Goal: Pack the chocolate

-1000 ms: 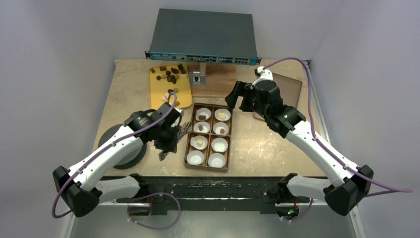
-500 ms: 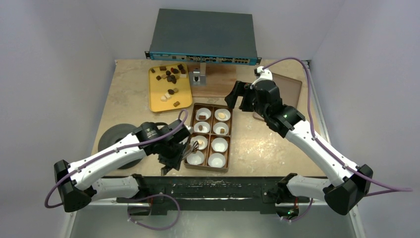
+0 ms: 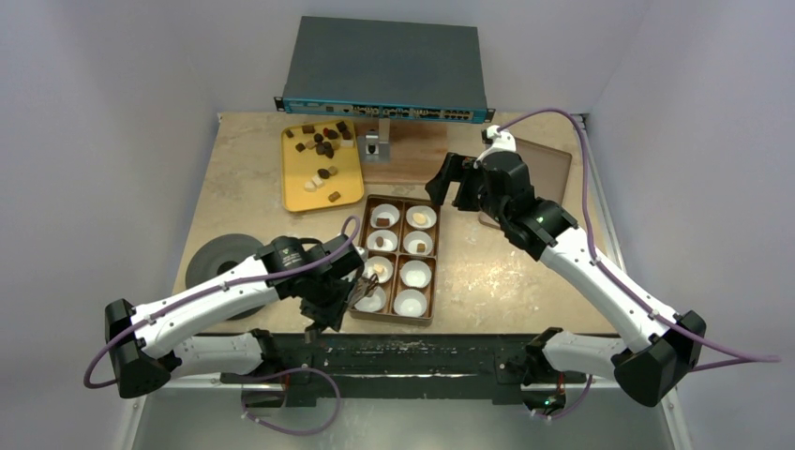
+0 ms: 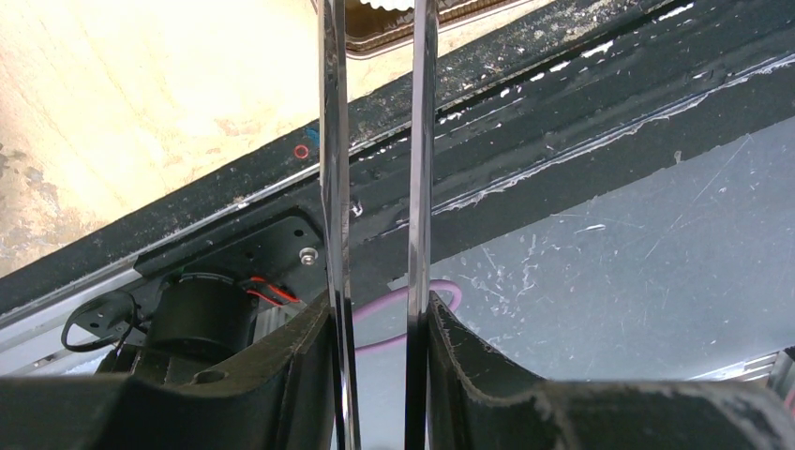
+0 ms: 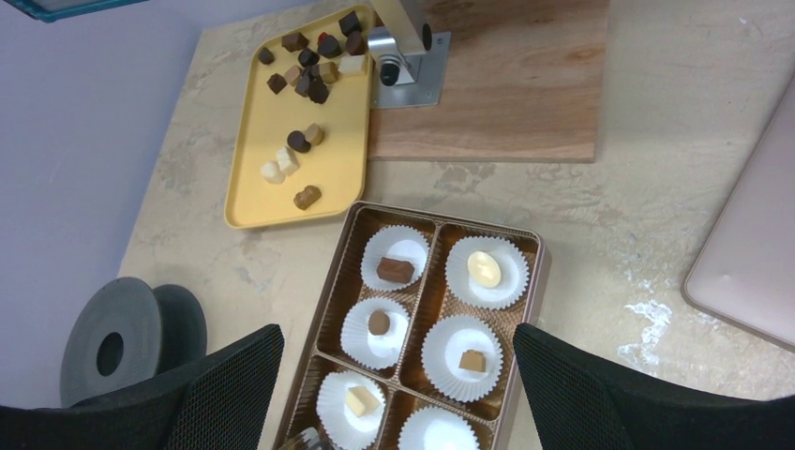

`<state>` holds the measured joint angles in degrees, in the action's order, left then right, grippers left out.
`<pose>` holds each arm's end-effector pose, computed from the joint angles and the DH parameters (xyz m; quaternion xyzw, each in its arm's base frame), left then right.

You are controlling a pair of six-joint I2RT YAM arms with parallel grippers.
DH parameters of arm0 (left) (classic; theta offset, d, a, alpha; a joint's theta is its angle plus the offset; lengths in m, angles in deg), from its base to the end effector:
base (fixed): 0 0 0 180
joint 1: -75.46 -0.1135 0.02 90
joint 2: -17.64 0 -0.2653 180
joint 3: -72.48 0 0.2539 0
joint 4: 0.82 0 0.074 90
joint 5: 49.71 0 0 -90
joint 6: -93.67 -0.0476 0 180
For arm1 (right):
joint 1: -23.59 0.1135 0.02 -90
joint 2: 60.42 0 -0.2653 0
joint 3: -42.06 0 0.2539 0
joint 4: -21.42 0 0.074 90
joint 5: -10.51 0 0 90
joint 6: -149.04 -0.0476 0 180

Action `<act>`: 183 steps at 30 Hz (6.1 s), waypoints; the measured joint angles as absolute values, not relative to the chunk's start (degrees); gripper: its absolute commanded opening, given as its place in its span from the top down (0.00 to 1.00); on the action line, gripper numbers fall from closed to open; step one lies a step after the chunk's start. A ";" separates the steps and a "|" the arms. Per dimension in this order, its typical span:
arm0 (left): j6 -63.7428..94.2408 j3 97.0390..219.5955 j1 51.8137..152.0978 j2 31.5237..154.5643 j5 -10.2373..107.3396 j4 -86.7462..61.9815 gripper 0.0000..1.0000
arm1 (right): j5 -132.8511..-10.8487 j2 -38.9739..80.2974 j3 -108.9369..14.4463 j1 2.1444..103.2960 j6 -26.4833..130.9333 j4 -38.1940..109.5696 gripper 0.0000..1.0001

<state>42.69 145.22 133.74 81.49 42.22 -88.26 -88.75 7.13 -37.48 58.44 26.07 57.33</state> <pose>0.0923 -0.1523 0.2717 0.1681 0.9806 -0.0859 0.0533 0.2322 0.1524 0.3624 0.0303 0.8362 0.2470 0.4888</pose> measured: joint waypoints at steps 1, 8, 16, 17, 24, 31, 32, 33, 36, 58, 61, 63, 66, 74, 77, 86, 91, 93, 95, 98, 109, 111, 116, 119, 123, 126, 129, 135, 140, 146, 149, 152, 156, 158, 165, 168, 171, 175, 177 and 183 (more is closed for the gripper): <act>42.69 145.22 133.74 81.49 42.22 -88.29 0.65 | -88.73 7.13 -37.48 58.44 26.07 57.33 0.11; 42.67 145.22 133.74 81.47 42.20 -88.42 0.64 | -88.73 7.13 -37.48 58.44 26.05 57.33 0.11; 42.69 146.11 133.78 81.06 41.13 -89.82 0.64 | -88.73 7.13 -37.48 58.47 26.05 57.33 0.11; 42.69 147.01 133.78 80.99 40.43 -90.45 0.64 | -88.73 7.13 -37.48 58.44 26.05 57.35 0.11; 41.62 155.97 128.30 80.71 34.88 -92.42 0.64 | -88.73 7.13 -37.48 58.44 26.07 57.40 0.11; 37.38 160.43 118.31 83.11 30.73 -91.37 0.65 | -88.68 7.11 -37.48 58.44 26.09 57.42 0.11; 36.79 160.71 117.06 83.90 30.38 -90.80 0.65 | -88.66 7.09 -37.48 58.44 26.09 57.42 0.11; 35.90 160.95 115.62 84.86 29.94 -90.12 0.65 | -88.66 7.06 -37.48 58.44 26.09 57.44 0.11; 33.82 161.04 111.75 87.79 28.45 -88.20 0.65 | -88.66 7.00 -37.48 58.44 26.11 57.44 0.11; 25.12 165.59 98.96 108.36 29.04 -75.48 0.62 | -87.44 5.67 -37.48 58.44 26.13 57.92 0.11; 24.62 166.53 98.42 110.04 29.98 -74.87 0.62 | -87.46 5.40 -37.48 58.44 26.13 57.99 0.11; 24.03 166.83 98.26 110.85 30.51 -74.80 0.62 | -87.46 5.23 -37.48 58.44 26.13 58.05 0.11; 23.53 167.20 97.98 111.98 30.97 -74.80 0.62 | -87.46 4.94 -37.48 58.44 26.13 58.14 0.11; 22.52 167.66 96.80 113.75 31.14 -74.76 0.62 | -87.48 4.79 -37.48 58.44 26.13 58.25 0.11; 22.06 168.12 96.78 114.10 31.16 -74.98 0.62 | -87.48 4.77 -37.48 58.44 26.13 58.25 0.11; 21.82 168.45 96.78 114.32 31.56 -75.52 0.63 | -87.48 4.77 -37.48 58.44 26.11 58.25 0.11; 21.08 169.08 96.78 114.76 31.06 -76.37 0.66 | -87.46 4.77 -37.48 58.44 26.13 58.25 0.11; 20.93 169.35 96.78 115.04 30.68 -76.51 0.66 | -87.46 4.77 -37.48 58.47 26.13 58.25 0.11; 20.64 169.50 96.78 115.28 30.40 -76.66 0.67 | -87.46 4.77 -37.48 58.44 26.13 58.25 0.11; 20.53 169.70 96.78 115.74 29.90 -76.79 0.68 | -87.46 4.77 -37.48 58.44 26.13 58.25 0.11; 20.49 171.55 96.43 118.39 29.48 -76.90 0.66 | -87.48 4.77 -37.48 58.44 26.13 58.27 0.11; 20.49 171.64 96.36 118.58 29.44 -76.90 0.66 | -87.48 4.77 -37.48 58.47 26.13 58.27 0.11; 20.49 171.77 96.36 118.78 29.44 -76.94 0.67 | -87.50 4.77 -37.48 58.44 26.13 58.29 0.11; 20.49 171.86 96.36 118.78 29.39 -77.07 0.67 | -87.50 4.77 -37.48 58.44 26.13 58.29 0.11; 20.47 171.88 96.36 118.78 29.35 -77.51 0.67 | -87.50 4.77 -37.48 58.44 26.13 58.29 0.11; 20.47 171.88 96.36 118.67 29.33 -77.97 0.67 | -87.48 4.77 -37.48 58.44 26.13 58.29 0.11; 20.47 171.88 96.36 118.43 29.35 -78.23 0.67 | -87.48 4.77 -37.48 58.44 26.13 58.29 0.11; 20.47 171.88 96.36 118.21 29.35 -78.36 0.70 | -87.48 4.77 -37.48 58.47 26.13 58.29 0.11; 20.40 171.88 96.36 118.19 29.33 -78.36 0.75 | -87.48 4.77 -37.48 58.44 26.13 58.29 0.11; 20.38 172.08 96.36 118.08 29.04 -78.41 0.77 | -87.50 4.77 -37.48 58.47 26.13 58.29 0.11; 20.38 172.56 96.36 117.36 28.61 -78.45 0.77 | -87.50 4.77 -37.48 58.47 26.13 58.29 0.11; 20.38 173.17 96.36 116.11 28.08 -78.41 0.77 | -87.50 4.77 -37.48 58.47 26.13 58.29 0.11; 20.38 173.61 96.36 114.04 27.80 -78.45 0.78 | -87.50 4.77 -37.48 58.47 26.13 58.29 0.11; 20.38 173.78 96.36 113.47 27.78 -78.45 0.78 | -87.50 4.77 -37.48 58.44 26.13 58.29 0.11; 20.40 173.78 96.62 111.59 28.26 -79.06 0.77 | -87.52 4.77 -37.48 58.44 26.13 58.29 0.11; 20.47 173.65 97.63 109.14 28.35 -79.72 0.77 | -87.57 4.77 -37.48 58.44 26.13 58.29 0.11; 20.64 172.89 100.82 105.91 28.32 -80.33 0.78 | -87.65 4.77 -37.48 58.47 26.11 58.29 0.11; 21.52 171.47 106.20 102.63 28.85 -81.27 0.77 | -87.72 4.77 -37.48 58.47 26.11 58.29 0.11; 22.28 170.61 108.58 101.45 29.63 -81.75 0.77 | -87.81 4.77 -37.48 58.47 26.11 58.29 0.11; 25.23 169.37 114.57 98.89 31.19 -83.06 0.77 | -88.24 4.79 -37.50 58.47 26.09 58.34 0.11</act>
<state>25.23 169.37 114.57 98.89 31.19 -83.06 -88.24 4.79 -37.50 58.47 26.09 58.34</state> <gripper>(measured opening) 0.274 0.893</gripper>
